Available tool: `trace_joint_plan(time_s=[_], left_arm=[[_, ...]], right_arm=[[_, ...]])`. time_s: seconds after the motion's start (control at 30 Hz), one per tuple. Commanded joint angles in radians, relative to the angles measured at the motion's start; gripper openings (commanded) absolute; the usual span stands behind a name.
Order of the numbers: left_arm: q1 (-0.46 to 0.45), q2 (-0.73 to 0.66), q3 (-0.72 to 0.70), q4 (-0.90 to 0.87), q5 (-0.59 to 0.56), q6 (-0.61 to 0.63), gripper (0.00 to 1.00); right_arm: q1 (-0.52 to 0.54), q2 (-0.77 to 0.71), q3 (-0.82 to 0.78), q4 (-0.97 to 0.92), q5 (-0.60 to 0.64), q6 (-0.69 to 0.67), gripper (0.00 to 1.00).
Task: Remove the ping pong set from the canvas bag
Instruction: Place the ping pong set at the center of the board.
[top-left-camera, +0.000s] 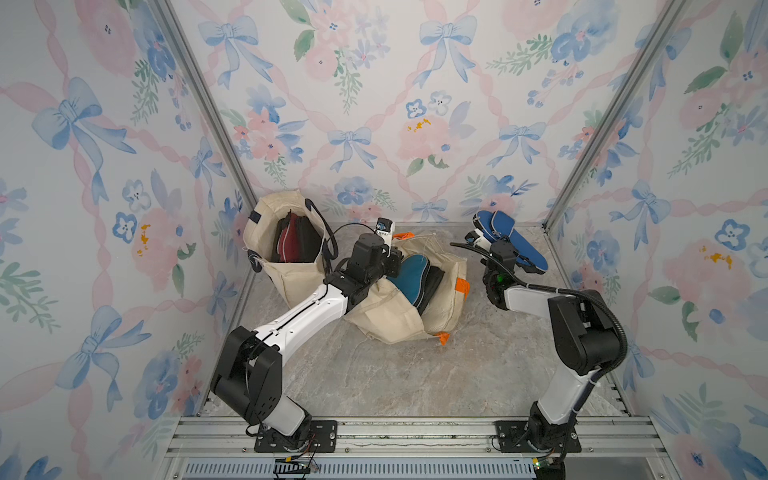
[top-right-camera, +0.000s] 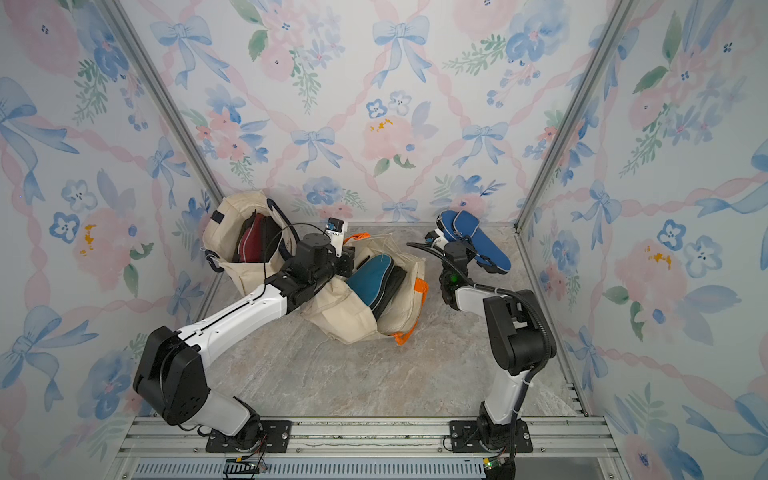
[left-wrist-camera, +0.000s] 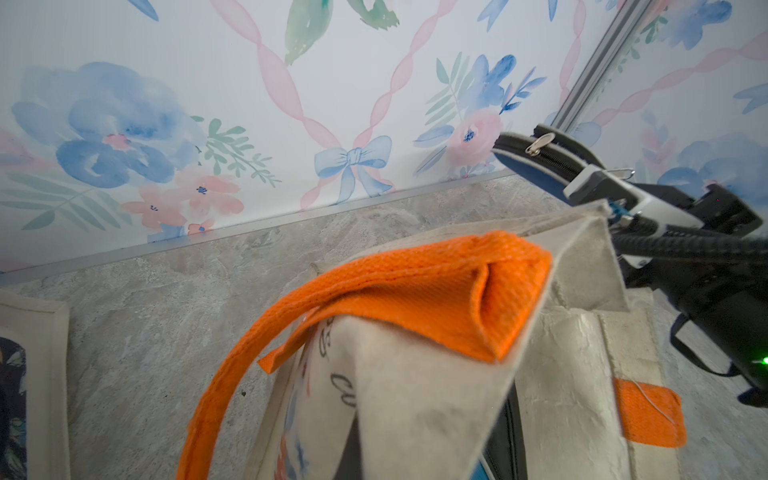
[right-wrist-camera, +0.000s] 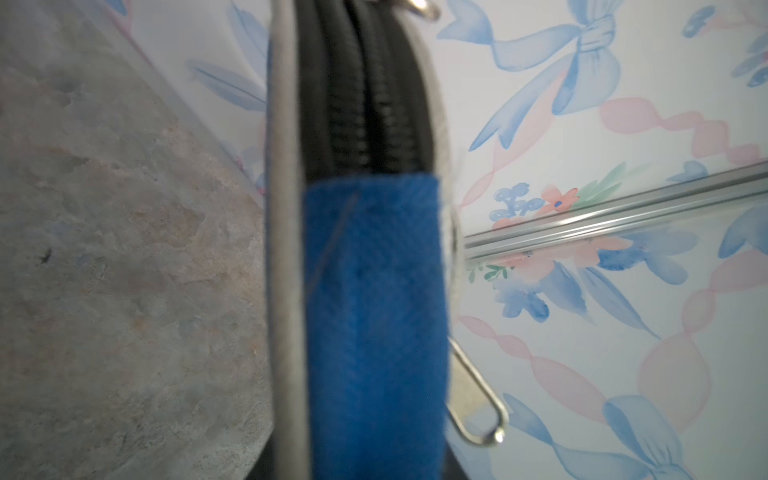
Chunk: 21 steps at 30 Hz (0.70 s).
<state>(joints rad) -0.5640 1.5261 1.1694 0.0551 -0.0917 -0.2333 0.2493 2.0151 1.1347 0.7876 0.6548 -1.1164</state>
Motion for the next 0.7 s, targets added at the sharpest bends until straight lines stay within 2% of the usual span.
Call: trace_joint_plan(time_s=[0.0,0.27,0.43,0.67], left_arm=[[0.01,-0.026,0.025,0.021,0.0,-0.004,0.0],[0.017,-0.038,0.025,0.02,0.005,-0.001,0.0],[0.019,-0.044,0.022,0.022,0.004,-0.001,0.0],[0.019,-0.05,0.021,0.022,0.009,-0.001,0.0]], right_arm=[[-0.014,0.042,0.061,0.1,0.02,0.016,0.13],[-0.063,0.1,0.129,-0.089,0.009,0.103,0.13],[-0.085,0.132,0.127,-0.124,0.014,0.112,0.13],[-0.102,0.179,0.205,-0.238,0.007,0.115,0.14]])
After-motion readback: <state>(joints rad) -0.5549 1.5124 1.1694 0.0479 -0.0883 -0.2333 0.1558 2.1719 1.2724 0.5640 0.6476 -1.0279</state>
